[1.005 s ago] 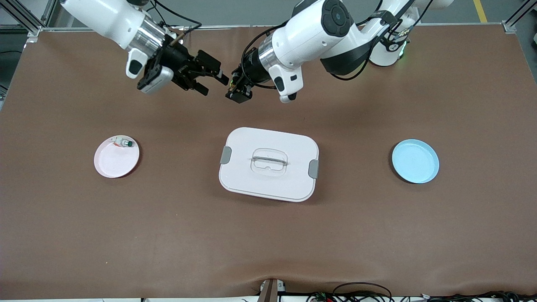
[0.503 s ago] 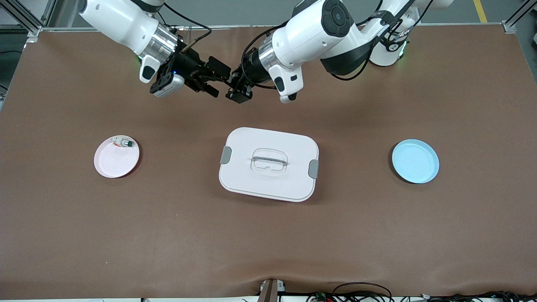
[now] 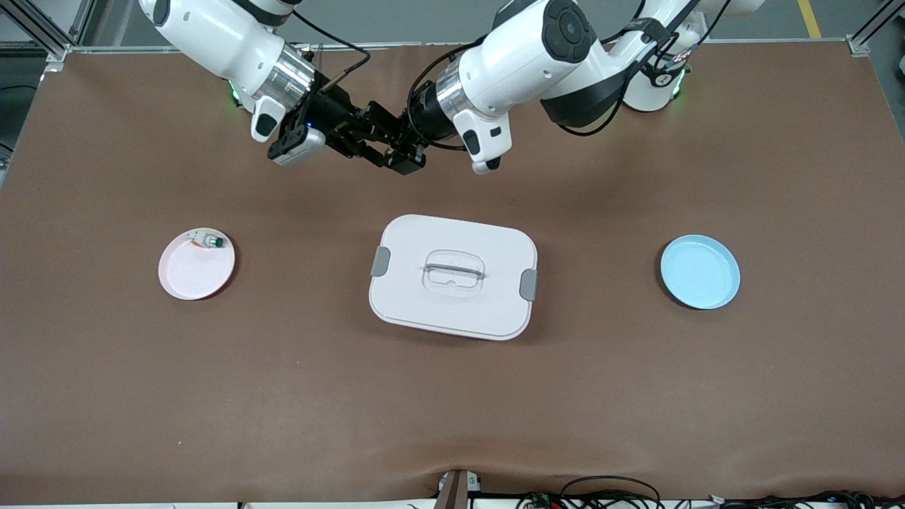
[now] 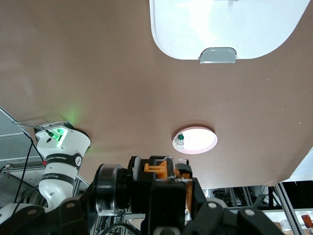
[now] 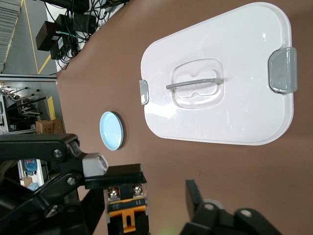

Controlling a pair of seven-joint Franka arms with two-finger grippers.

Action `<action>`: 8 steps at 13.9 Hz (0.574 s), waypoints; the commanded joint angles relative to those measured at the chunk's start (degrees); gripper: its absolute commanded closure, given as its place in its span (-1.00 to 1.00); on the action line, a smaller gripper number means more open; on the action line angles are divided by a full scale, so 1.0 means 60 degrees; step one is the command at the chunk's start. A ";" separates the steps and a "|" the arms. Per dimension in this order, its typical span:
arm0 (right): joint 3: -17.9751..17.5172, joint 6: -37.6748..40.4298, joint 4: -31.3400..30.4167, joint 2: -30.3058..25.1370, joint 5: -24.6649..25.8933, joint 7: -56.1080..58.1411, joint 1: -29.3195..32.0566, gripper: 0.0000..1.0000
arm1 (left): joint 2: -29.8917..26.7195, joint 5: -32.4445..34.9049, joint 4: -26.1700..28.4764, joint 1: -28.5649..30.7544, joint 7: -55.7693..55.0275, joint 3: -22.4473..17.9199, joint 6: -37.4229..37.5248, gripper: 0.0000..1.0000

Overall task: Transfer orange switch to right arm and place
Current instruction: 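Grasp the switch with the right gripper and open the left gripper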

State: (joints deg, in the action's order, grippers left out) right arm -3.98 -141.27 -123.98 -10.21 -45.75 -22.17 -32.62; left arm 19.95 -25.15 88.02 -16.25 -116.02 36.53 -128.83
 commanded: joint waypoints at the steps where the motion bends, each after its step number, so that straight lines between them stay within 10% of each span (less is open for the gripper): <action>1: 0.0033 -0.0025 0.0038 -0.0027 -0.0211 -0.0375 -0.0072 1.00 | 0.0001 0.0208 -0.0021 -0.0016 -0.0277 0.0049 -0.0135 0.26; 8: 0.0033 -0.0025 0.0317 0.0236 -0.0211 -0.0817 -0.0145 1.00 | 0.0001 0.0237 -0.0021 -0.0002 -0.0380 0.0035 -0.0135 0.07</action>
State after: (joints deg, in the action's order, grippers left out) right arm -3.99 -141.26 -123.32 -10.14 -46.12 -24.43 -32.86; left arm 20.17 -25.16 88.16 -16.33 -116.12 36.56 -128.94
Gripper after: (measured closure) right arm 0.634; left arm 0.278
